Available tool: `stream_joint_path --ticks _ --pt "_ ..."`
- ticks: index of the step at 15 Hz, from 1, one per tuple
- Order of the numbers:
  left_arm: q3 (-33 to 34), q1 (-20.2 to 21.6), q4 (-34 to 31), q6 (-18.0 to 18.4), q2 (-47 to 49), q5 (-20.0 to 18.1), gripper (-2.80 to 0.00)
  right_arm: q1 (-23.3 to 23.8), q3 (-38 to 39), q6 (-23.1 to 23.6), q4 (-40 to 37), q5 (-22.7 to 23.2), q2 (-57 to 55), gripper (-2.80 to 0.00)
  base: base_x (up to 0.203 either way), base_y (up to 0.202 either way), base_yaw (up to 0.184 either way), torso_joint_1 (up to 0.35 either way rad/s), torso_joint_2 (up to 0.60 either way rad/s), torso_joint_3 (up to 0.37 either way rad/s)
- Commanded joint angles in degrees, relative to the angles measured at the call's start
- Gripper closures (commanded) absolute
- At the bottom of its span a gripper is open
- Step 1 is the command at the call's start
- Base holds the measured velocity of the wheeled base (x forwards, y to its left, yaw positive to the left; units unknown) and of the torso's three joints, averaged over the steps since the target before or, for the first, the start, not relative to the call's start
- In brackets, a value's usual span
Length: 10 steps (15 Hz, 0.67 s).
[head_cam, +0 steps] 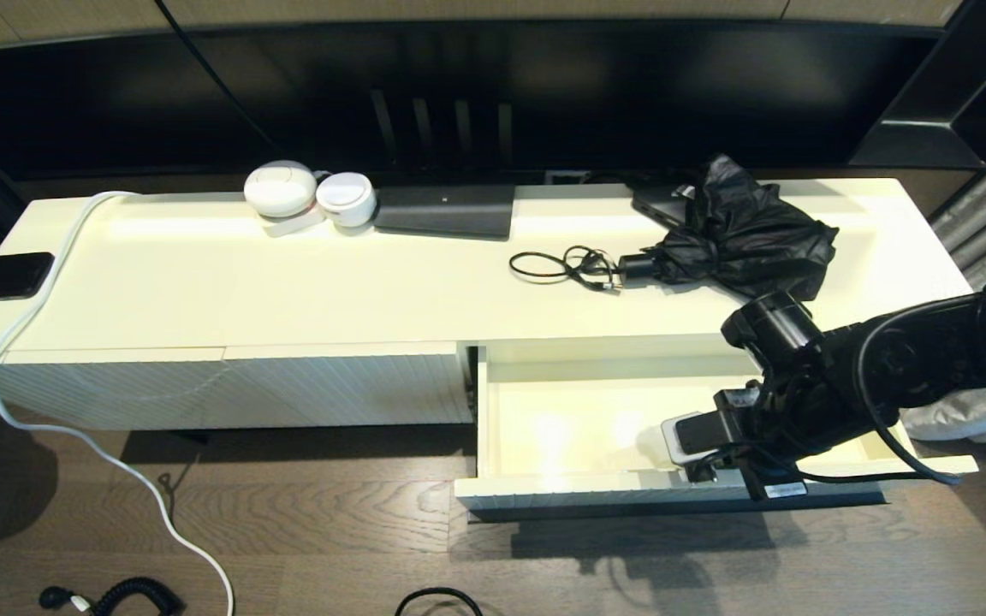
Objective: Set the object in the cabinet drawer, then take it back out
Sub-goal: Open the drawer
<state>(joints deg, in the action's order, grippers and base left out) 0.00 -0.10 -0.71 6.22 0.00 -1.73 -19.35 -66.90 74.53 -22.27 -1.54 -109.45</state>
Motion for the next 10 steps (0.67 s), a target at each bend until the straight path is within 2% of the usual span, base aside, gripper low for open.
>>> stream_joint_path --ticks 1,10 --pt "0.00 0.03 0.00 0.02 0.00 -0.03 0.00 -0.16 0.37 0.44 -0.23 0.04 -0.06 0.00 0.000 0.000 0.000 0.000 0.00 0.000" --pt "-0.09 0.10 0.00 0.02 0.00 0.06 0.00 -0.69 0.11 -0.57 4.52 -0.35 2.60 0.00 0.000 0.000 0.000 0.000 0.00 0.000"
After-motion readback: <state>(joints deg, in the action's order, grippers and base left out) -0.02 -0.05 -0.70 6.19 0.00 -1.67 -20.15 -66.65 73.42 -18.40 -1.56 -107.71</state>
